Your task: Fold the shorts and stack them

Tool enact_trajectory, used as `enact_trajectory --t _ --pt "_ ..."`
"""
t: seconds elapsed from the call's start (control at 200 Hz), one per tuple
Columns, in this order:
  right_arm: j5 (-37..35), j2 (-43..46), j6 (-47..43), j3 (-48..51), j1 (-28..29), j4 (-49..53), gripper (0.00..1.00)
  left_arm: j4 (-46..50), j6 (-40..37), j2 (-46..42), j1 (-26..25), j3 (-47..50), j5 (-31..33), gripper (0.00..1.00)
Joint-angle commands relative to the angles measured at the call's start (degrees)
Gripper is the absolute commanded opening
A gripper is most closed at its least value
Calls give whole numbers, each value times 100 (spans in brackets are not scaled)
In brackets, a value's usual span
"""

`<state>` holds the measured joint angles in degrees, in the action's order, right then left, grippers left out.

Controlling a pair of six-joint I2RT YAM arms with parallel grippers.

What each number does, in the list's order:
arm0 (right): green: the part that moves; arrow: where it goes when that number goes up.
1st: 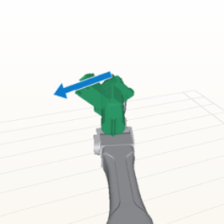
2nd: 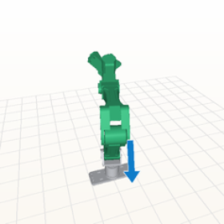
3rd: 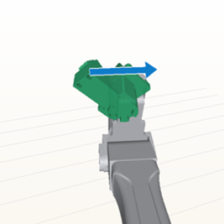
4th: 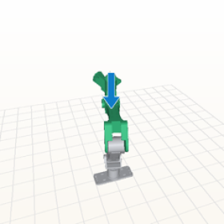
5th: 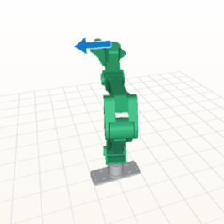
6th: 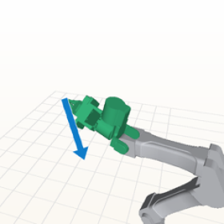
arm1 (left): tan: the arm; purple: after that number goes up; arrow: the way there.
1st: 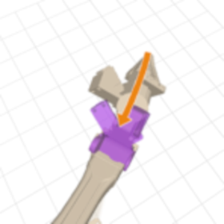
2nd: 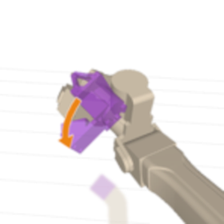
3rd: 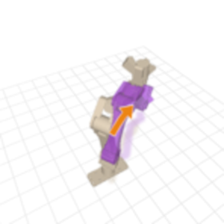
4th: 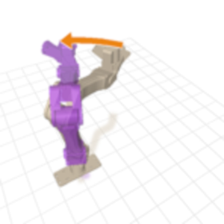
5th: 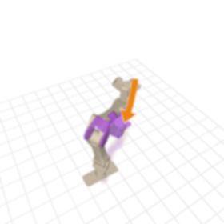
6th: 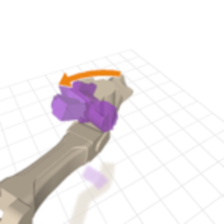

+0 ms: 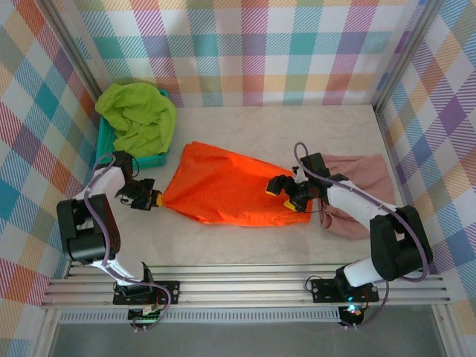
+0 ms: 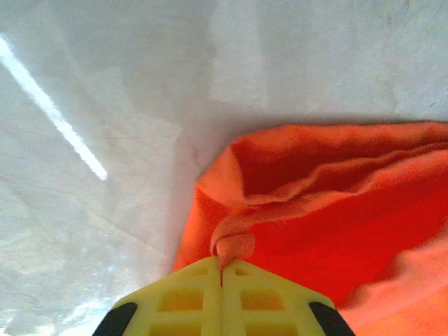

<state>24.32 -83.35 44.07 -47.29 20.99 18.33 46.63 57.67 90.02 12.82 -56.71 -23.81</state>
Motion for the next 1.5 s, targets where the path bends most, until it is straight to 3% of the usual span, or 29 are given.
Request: enact_trajectory --t 0.0,0.105,0.2,0.22,0.335,0.415,0.575,0.71,1.055,1.205,1.495 --pt "-94 -128 -118 103 16 86 89 373 -476 -357 345 442 138 15" --pt "-40 -125 -114 98 10 55 89 242 -658 -715 741 604 -159 51" --pt "95 -19 -218 -18 4 106 89 507 -852 -1219 758 152 -86 96" --pt "122 8 -246 -46 10 124 89 552 -862 -1351 753 43 -68 100" --pt "249 135 -430 -343 9 244 91 343 -552 -2145 586 -364 -397 100" --pt "189 6 -577 -711 10 349 92 -199 -265 -2458 57 -370 -667 100" --pt "307 -731 -790 -1643 -45 502 94 -1202 -70 -2434 -1052 -31 -644 100" --pt "424 -1373 -854 -2265 -294 539 95 -2599 118 -2187 -1553 747 -728 100" --pt "361 -2818 -1169 -3283 -740 828 95 -4398 -477 -1180 -1616 1592 -113 100" --pt "387 -3259 -1207 -3652 -898 962 95 -4512 -689 -951 -1607 1799 273 100" --pt "811 -3678 -1112 -3893 -906 768 96 -3705 -810 -1489 -1607 2623 1317 100"
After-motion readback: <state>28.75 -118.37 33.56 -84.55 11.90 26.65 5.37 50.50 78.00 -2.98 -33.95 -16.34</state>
